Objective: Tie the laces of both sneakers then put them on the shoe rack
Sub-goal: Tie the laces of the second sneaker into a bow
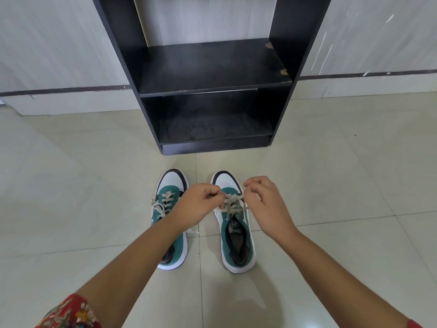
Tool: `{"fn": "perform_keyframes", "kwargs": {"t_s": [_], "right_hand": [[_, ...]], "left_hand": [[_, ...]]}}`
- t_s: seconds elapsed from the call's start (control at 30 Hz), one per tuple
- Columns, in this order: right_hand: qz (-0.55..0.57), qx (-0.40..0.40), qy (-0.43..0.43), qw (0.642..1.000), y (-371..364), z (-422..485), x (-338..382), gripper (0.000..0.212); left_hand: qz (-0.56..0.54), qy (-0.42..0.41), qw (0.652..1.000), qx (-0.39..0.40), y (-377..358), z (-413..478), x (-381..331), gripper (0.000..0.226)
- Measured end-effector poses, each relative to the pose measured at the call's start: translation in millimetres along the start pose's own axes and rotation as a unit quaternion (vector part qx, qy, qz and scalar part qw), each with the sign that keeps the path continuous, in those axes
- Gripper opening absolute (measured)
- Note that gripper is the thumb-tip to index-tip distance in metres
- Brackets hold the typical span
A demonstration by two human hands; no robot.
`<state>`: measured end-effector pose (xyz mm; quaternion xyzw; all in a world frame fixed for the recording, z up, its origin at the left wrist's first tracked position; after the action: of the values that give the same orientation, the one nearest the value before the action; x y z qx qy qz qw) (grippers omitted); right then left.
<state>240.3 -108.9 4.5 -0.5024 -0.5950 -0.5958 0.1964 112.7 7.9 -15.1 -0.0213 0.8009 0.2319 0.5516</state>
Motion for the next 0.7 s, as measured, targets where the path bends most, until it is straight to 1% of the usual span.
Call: {"fn": "perform_keyframes", "kwargs": {"t_s": [0.03,0.1,0.13,0.17,0.2,0.23,0.3,0.33,0.37,0.4,0.43,0.5,0.53,0.57,0.6,0.67,0.7], "right_hand": [[0.021,0.006,-0.010,1.000,6,0,4,0.025],[0.123,0.028,-0.053,0.991,18,0,11,0.041],[0.184,0.040,-0.070,0.980,23,-1,12,0.046],[0.222,0.043,-0.079,0.971,28,-1,10,0.048],[0.222,0.036,-0.083,0.971,33,-1,6,0.049],[0.182,0.019,-0.084,0.980,39,1,-1,0.049],[0.043,-0.028,-0.096,0.994,50,4,-20,0.046],[-0.023,-0.052,-0.113,0.992,54,6,-32,0.044],[-0.082,-0.070,-0.136,0.985,57,8,-44,0.039],[-0.134,-0.075,-0.166,0.974,57,9,-58,0.034],[-0.176,-0.066,-0.198,0.962,56,9,-71,0.029],[-0.277,-0.013,-0.251,0.927,45,5,-93,0.025],[-0.335,0.020,-0.253,0.907,39,3,-100,0.025],[-0.370,0.045,-0.234,0.898,32,1,-102,0.026],[-0.357,0.063,-0.191,0.912,24,1,-101,0.028],[-0.223,0.124,-0.090,0.963,7,0,-85,0.034],[-0.173,0.149,-0.058,0.972,-1,-2,-75,0.033]], "left_hand": [[0.011,-0.002,1.000,-0.004,0,-1,0,0.023],[0.017,0.002,1.000,-0.011,-1,-2,-2,0.024],[0.003,0.004,1.000,-0.015,0,-3,-3,0.020],[-0.010,0.004,1.000,-0.024,0,-5,-3,0.015],[-0.010,0.008,0.999,-0.036,1,-6,-2,0.013],[0.017,0.015,0.998,-0.052,3,-9,0,0.013],[0.139,0.041,0.986,-0.082,4,-14,9,0.016],[0.201,0.054,0.974,-0.090,3,-16,13,0.017],[0.244,0.062,0.963,-0.092,2,-19,17,0.018],[0.265,0.065,0.958,-0.090,-1,-21,20,0.018],[0.272,0.065,0.956,-0.083,-3,-22,23,0.017],[0.258,0.072,0.962,-0.058,-9,-24,28,0.016],[0.226,0.082,0.970,-0.042,-13,-23,30,0.017],[0.178,0.092,0.979,-0.027,-16,-23,32,0.017],[0.126,0.099,0.987,-0.014,-19,-21,33,0.018],[0.063,0.106,0.992,-0.002,-24,-18,34,0.019],[0.053,0.108,0.993,-0.006,-25,-17,35,0.019]]}}
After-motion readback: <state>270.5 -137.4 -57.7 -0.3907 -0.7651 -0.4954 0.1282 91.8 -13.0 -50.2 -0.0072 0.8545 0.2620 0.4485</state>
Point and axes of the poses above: each hand's wrist, its own z-axis towards the middle knuckle, its own y-axis out of the back of the hand, x = y × z, the point moved 1 cm from there along z, towards the middle knuckle, and after that the axes turned 13 degrees about x, right-handed, at the moved point
